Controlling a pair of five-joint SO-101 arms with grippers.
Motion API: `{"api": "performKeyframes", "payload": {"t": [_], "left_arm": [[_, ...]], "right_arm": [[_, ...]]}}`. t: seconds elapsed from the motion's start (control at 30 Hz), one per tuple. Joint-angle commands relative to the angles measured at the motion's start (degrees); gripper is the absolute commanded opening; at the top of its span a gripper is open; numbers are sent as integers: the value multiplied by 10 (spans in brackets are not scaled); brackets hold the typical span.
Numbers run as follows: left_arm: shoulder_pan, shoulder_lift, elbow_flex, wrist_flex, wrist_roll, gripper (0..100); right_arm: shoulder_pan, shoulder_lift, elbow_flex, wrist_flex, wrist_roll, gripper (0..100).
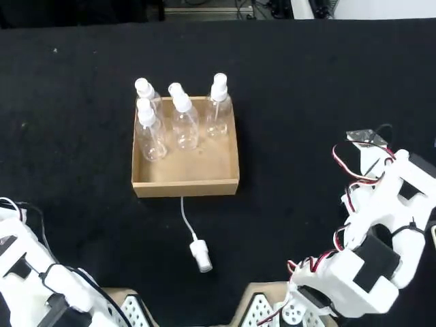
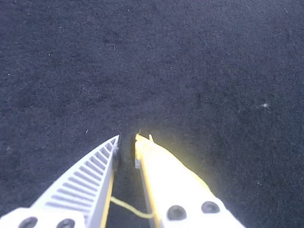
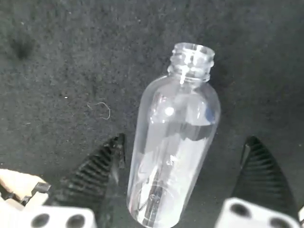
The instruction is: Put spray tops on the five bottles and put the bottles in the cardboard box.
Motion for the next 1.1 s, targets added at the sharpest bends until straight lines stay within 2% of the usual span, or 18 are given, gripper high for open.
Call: {"api": "performKeyframes", "payload": {"t": [0.0,0.27,0.43,0.5,0.77,0.83,0.93,1.07], "left_arm": [[-1,2,-32,-11,5,40],[-1,2,-32,-10,5,40],[-1,2,-32,-10,5,40],[-1,2,-32,-10,5,40],[-1,2,-34,3,4,41],[0,-1,-54,46,4,42],[29,-22,-121,191,-6,44],[98,-54,-239,412,-120,44]], "right_arm": [[-11,0,-14,-17,7,298],[-18,-1,50,-127,3,257],[-19,-3,48,-127,3,72],[-17,-18,38,-123,2,26],[-41,-185,35,-107,1,15],[-65,-240,36,-105,-41,15],[-109,-325,55,-105,-156,14],[-159,-431,101,-110,-269,11]]}}
